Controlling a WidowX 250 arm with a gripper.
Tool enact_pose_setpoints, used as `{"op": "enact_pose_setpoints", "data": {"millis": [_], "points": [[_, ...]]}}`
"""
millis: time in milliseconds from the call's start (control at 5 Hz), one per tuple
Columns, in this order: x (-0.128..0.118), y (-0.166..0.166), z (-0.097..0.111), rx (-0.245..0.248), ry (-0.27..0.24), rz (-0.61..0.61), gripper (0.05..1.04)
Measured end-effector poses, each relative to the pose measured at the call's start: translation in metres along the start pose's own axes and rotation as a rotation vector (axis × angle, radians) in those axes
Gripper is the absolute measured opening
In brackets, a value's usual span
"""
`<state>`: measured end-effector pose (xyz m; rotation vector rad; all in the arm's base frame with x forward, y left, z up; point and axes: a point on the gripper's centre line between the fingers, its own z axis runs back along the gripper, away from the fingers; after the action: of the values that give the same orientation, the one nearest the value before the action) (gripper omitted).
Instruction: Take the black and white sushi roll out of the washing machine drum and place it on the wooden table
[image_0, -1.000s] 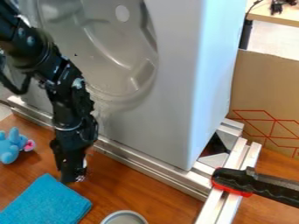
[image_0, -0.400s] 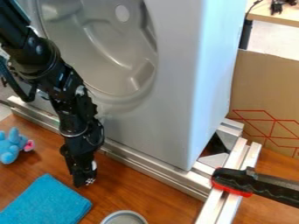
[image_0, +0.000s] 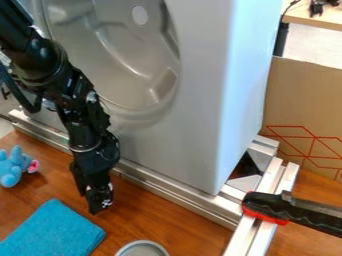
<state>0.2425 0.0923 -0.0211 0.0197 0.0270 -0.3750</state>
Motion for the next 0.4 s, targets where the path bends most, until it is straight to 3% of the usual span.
{"op": "enact_pose_setpoints", "data": {"millis": [200, 400], "points": [[-0.002, 0.004, 0.011, 0.011, -0.011, 0.026, 1.012], [-0.004, 0.006, 0.023, 0.03, -0.019, 0.038, 1.007]]}}
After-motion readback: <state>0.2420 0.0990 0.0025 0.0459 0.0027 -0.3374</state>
